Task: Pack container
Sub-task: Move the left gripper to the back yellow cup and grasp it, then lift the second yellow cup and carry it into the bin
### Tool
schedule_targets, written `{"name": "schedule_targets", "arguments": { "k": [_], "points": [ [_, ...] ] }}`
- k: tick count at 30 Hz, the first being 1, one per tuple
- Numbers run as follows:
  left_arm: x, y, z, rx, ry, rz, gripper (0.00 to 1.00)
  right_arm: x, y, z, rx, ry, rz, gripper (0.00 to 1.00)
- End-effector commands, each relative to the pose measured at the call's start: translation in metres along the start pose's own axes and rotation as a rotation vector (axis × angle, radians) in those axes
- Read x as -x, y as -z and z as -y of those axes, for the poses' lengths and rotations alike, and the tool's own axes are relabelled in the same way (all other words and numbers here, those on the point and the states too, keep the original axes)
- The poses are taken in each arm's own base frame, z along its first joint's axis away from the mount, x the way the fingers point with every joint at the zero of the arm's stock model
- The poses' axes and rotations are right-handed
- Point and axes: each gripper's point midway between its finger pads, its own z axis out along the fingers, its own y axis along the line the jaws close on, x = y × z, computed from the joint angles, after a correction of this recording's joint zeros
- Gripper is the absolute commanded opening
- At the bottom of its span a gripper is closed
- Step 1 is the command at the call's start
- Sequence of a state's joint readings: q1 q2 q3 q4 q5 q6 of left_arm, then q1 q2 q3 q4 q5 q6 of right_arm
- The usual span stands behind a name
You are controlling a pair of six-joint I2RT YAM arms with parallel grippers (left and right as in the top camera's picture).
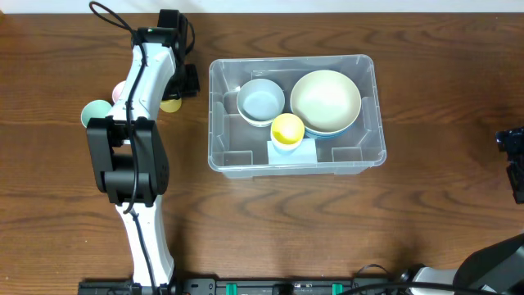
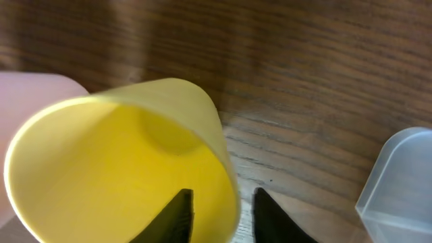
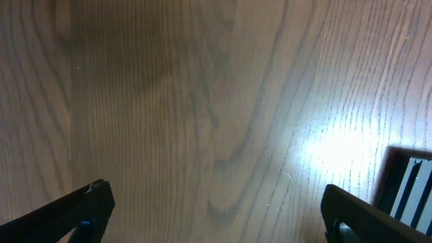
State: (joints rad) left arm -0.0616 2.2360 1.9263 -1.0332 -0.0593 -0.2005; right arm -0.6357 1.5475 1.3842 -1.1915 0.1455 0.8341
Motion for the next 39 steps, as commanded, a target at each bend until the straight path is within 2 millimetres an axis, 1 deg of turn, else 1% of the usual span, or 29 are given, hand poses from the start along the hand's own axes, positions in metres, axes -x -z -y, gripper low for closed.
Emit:
{"name": "schedule_targets", "arguments": {
  "k": [1, 2, 3, 5, 8, 11, 13, 16, 19, 22, 24, 27, 28, 30, 31, 32, 34, 36, 39],
  "points": [
    [-0.003, -0.007, -0.004, 0.012, -0.005, -0.02, 0.22, 0.002, 0.0, 0.002, -0.004, -0.024, 0.004, 0.99],
    [-0.004, -0.007, -0.004, 0.012, -0.006, -0.022, 0.19, 0.002, 0.0, 0.002, -0.003, -0.024, 0.004, 0.99],
    [-0.005, -0.007, -0.004, 0.013, -0.006, -0.025, 0.13, 0.002, 0.0, 0.002, -0.003, -0.024, 0.004, 0.99],
    [-0.006, -0.007, -0.004, 0.014, -0.007, -0.031, 0.07, 0.002, 0.0, 0.002, -0.004, -0.024, 0.004, 0.99],
    [-0.008, -0.002, -0.006, 0.016, -0.007, -0.035, 0.06, 0.002, 0.0, 0.002, -0.004, -0.024, 0.004, 0.99],
    [-0.007, 0.012, -0.007, 0.01, -0.004, -0.013, 0.06, 0.002, 0.0, 0.002, -0.004, -0.024, 0.004, 0.99],
    [-0.004, 0.028, -0.008, 0.001, -0.001, 0.019, 0.06, 0.002, 0.0, 0.002, -0.004, -0.025, 0.004, 0.99],
    [0.001, 0.065, -0.011, -0.019, 0.008, 0.092, 0.06, 0.002, 0.0, 0.002, -0.004, -0.024, 0.004, 0.99],
    [0.0, 0.113, -0.015, -0.048, 0.017, 0.18, 0.06, 0.002, 0.0, 0.002, -0.004, -0.024, 0.004, 0.99],
    [-0.012, 0.16, -0.011, -0.102, 0.006, 0.247, 0.06, 0.002, 0.0, 0.002, -0.004, -0.024, 0.004, 0.99],
    [-0.026, 0.191, -0.002, -0.149, -0.019, 0.285, 0.06, 0.002, 0.0, 0.002, -0.004, -0.024, 0.004, 0.99],
    [-0.052, 0.227, 0.017, -0.197, -0.085, 0.325, 0.06, 0.002, 0.0, 0.002, -0.004, -0.024, 0.004, 0.99],
    [-0.06, 0.235, 0.024, -0.208, -0.111, 0.332, 0.06, 0.002, 0.0, 0.002, -0.004, -0.025, 0.004, 0.99],
    [-0.08, 0.25, 0.045, -0.236, -0.183, 0.339, 0.06, 0.002, 0.0, 0.002, -0.004, -0.024, 0.004, 0.99],
    [-0.089, 0.253, 0.054, -0.245, -0.22, 0.337, 0.06, 0.002, 0.0, 0.002, -0.004, -0.024, 0.004, 0.99],
    [-0.1, 0.256, 0.069, -0.256, -0.281, 0.33, 0.06, 0.002, 0.0, 0.002, -0.004, -0.024, 0.004, 0.99],
    [-0.115, 0.255, 0.087, -0.266, -0.344, 0.308, 0.06, 0.002, 0.0, 0.002, -0.004, -0.024, 0.004, 0.99],
    [-0.13, 0.25, 0.104, -0.27, -0.402, 0.278, 0.06, 0.002, 0.0, 0.002, -0.004, -0.024, 0.004, 0.99],
    [-0.146, 0.235, 0.123, -0.263, -0.468, 0.228, 0.06, 0.002, 0.0, 0.002, -0.004, -0.024, 0.004, 0.99]
  ]
}}
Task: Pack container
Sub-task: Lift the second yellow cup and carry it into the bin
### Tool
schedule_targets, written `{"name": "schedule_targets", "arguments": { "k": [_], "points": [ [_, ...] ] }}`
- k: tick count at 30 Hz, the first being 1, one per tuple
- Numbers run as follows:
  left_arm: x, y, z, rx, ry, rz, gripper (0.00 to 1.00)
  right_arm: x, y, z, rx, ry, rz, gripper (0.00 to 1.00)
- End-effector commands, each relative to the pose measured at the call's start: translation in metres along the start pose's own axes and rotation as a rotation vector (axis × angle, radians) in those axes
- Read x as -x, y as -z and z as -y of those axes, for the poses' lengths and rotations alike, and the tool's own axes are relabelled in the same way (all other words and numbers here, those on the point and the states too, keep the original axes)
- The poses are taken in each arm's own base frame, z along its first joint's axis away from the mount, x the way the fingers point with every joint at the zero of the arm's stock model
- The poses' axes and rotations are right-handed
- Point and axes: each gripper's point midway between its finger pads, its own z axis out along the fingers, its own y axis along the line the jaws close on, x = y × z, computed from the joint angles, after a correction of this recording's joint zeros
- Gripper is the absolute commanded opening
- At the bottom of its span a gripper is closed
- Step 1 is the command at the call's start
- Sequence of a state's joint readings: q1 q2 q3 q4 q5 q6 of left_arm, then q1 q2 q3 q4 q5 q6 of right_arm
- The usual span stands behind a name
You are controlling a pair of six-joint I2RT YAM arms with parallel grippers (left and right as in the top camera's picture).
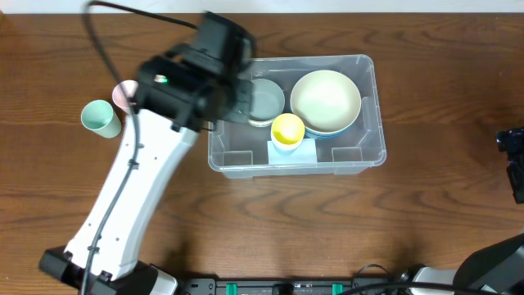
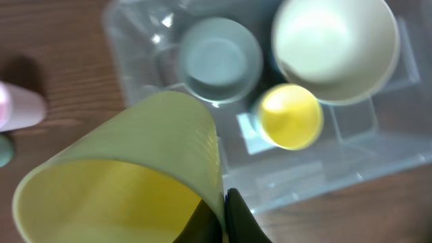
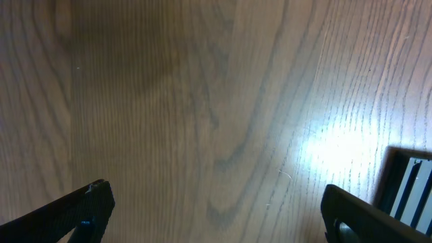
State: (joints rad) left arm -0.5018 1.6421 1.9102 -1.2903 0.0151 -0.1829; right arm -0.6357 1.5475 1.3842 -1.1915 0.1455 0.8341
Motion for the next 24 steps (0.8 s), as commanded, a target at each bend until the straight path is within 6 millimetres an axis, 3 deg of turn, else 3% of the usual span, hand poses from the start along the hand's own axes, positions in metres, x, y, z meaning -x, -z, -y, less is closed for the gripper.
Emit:
{"name": "schedule_targets", "arguments": {
  "k": [1, 12, 24],
  "points": [
    [-0.016, -0.024, 0.016, 0.005, -0.058, -0.087, 0.06, 0.002, 0.0, 0.002, -0.004, -0.024, 0.004, 0.99],
    [-0.038, -0.093, 0.019, 0.067, 0.021, -0.277, 0.05, 0.002, 0.0, 0.002, -0.004, -0.024, 0.004, 0.99],
    [-0.053, -0.133, 0.018, 0.111, 0.065, -0.385, 0.06, 0.002, 0.0, 0.002, -0.004, -0.024, 0.004, 0.99]
  ]
}}
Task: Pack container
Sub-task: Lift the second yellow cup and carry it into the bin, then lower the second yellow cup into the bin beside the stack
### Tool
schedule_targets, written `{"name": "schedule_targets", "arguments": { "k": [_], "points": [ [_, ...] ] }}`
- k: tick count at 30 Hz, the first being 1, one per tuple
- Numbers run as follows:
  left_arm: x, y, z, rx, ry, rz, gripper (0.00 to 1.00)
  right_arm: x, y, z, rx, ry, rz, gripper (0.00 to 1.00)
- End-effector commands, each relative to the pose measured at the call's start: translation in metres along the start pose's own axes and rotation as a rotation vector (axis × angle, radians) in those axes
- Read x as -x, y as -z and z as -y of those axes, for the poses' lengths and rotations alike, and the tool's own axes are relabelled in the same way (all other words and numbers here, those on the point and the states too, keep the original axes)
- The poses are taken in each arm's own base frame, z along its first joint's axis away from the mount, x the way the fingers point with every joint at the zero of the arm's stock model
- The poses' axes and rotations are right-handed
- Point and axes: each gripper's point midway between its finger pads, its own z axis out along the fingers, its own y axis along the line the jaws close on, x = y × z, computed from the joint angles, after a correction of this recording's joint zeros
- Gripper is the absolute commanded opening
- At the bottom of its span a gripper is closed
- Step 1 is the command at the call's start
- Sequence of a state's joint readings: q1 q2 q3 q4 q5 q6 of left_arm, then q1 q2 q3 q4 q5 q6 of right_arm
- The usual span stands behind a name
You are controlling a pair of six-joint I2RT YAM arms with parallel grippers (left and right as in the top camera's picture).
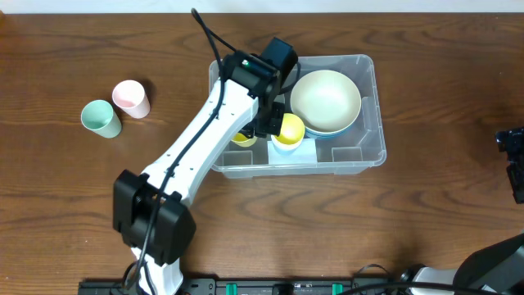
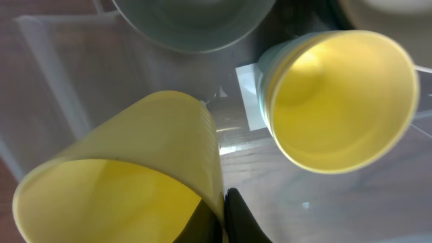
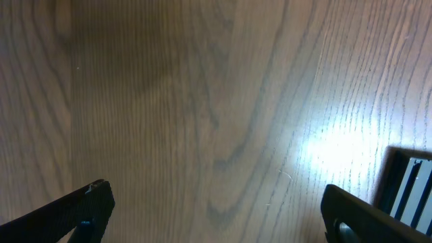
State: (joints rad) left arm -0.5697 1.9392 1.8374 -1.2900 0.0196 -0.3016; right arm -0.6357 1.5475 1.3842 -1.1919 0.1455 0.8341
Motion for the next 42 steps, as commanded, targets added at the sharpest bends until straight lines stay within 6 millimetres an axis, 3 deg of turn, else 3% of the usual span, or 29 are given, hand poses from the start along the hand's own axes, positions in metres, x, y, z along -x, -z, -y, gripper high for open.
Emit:
{"name": "schedule_targets", "arguments": {
  "k": [1, 26, 32, 36, 38, 42],
  "points": [
    [-0.001, -0.014, -0.002, 0.02, 0.032, -0.037, 0.06, 0.002, 0.0, 0.002, -0.003, -0.025, 0.004, 0.99],
    [-0.004, -0.074, -0.001, 0.047, 0.059, -0.098, 0.06, 0.002, 0.0, 0.002, -0.003, -0.024, 0.004, 0.99],
    [-0.002, -0.077, -0.001, 0.044, 0.059, -0.092, 0.07, 0.002, 0.0, 0.002, -0.003, -0.024, 0.004, 0.99],
    [-0.002, -0.077, 0.0, 0.043, 0.06, -0.089, 0.46, 0.002, 0.0, 0.002, -0.003, -0.024, 0.004, 0.99],
    [-0.002, -0.077, 0.0, 0.043, 0.06, -0.088, 0.52, 0.002, 0.0, 0.002, -0.003, -0.024, 0.004, 0.99],
    [0.001, -0.076, -0.002, 0.041, 0.066, -0.083, 0.52, 0.002, 0.0, 0.002, -0.003, -0.024, 0.004, 0.99]
  ]
}}
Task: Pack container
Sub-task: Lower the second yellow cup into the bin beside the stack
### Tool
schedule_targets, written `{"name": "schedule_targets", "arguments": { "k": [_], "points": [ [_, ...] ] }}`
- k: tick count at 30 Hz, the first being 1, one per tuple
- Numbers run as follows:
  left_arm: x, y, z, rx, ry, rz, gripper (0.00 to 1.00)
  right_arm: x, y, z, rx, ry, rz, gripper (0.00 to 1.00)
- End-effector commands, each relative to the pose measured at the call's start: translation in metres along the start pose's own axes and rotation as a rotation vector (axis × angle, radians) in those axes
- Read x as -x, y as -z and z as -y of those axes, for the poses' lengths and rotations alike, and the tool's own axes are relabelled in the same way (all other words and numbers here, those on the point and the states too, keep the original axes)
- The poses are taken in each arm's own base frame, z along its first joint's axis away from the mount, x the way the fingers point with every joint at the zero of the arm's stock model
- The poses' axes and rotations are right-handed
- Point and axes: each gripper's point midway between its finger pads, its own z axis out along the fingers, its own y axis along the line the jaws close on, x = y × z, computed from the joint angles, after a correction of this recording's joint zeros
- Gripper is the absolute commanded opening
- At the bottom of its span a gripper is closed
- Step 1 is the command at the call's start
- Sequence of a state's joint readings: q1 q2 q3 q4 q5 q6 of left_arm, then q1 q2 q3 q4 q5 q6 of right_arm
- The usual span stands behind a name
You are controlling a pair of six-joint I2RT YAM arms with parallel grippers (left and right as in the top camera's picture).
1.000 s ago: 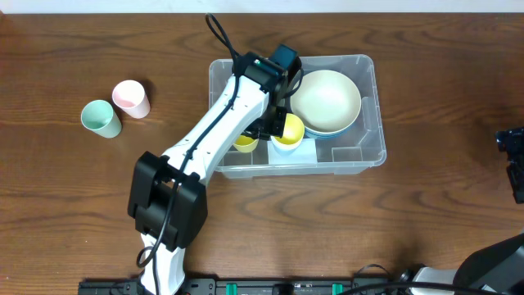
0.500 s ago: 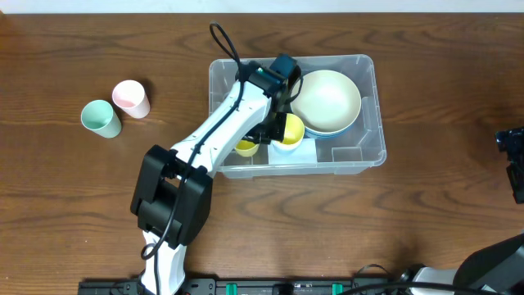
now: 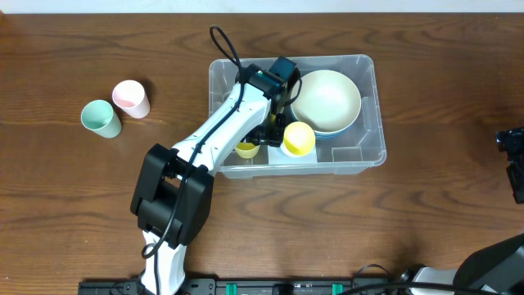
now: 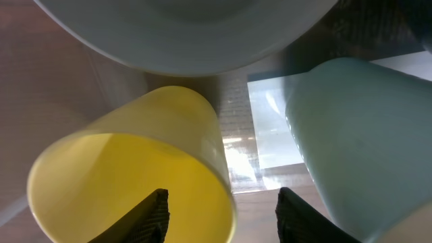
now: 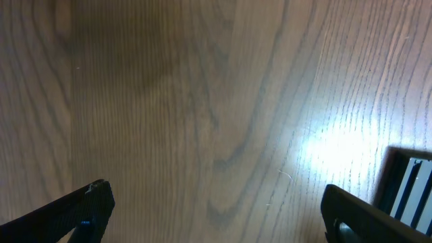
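Note:
The clear plastic container [image 3: 372,106] holds a cream bowl [image 3: 326,100], a grey-blue bowl [image 4: 182,34] and a yellow cup nested in a light blue cup [image 3: 299,138], which leans. A second yellow cup [image 3: 246,149] stands at the container's front left, seen close up as the yellow cup [image 4: 128,182]. My left gripper [image 4: 226,219] is open over its rim, one finger inside the cup and one outside; from overhead the left gripper [image 3: 266,131] is low in the container. A pink cup [image 3: 129,98] and a green cup [image 3: 101,118] stand on the table at the left. My right gripper [image 5: 216,216] is open over bare wood.
The left arm stretches across the container's left half and hides most of the grey-blue bowl from overhead. The light blue cup [image 4: 358,135] is close beside the right finger. The right arm [image 3: 512,156] sits at the table's far right edge.
The left jaws were shut on the yellow cup's rim inside the container; now they are open and the cup stands on the container floor. The nested yellow and blue cup now leans right.
The left gripper straddled the yellow cup's rim beside the pink and green cups on the table. Then it was shut on the cup above the container, then low inside it. Now the cup stands released in the front left. The right arm stayed still.

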State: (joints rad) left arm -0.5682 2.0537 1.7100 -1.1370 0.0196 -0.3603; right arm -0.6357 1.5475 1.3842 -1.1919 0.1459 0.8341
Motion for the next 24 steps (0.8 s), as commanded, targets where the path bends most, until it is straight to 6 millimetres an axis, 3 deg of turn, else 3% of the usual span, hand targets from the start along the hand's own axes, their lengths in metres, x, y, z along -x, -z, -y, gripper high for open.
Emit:
{"name": "schedule_targets", "arguments": {
  "k": [1, 17, 24],
  "points": [
    [0.003, 0.0, -0.005, 0.005, 0.013, 0.001, 0.52, 0.002, 0.0, 0.002, -0.003, -0.024, 0.004, 0.99],
    [0.031, 0.027, -0.049, -0.024, 0.132, 0.082, 0.51, 0.002, 0.0, 0.002, -0.003, -0.024, 0.004, 0.99],
    [0.049, 0.078, -0.055, -0.073, 0.156, 0.222, 0.51, 0.002, 0.0, 0.002, -0.003, -0.024, 0.004, 0.99]
  ]
}}
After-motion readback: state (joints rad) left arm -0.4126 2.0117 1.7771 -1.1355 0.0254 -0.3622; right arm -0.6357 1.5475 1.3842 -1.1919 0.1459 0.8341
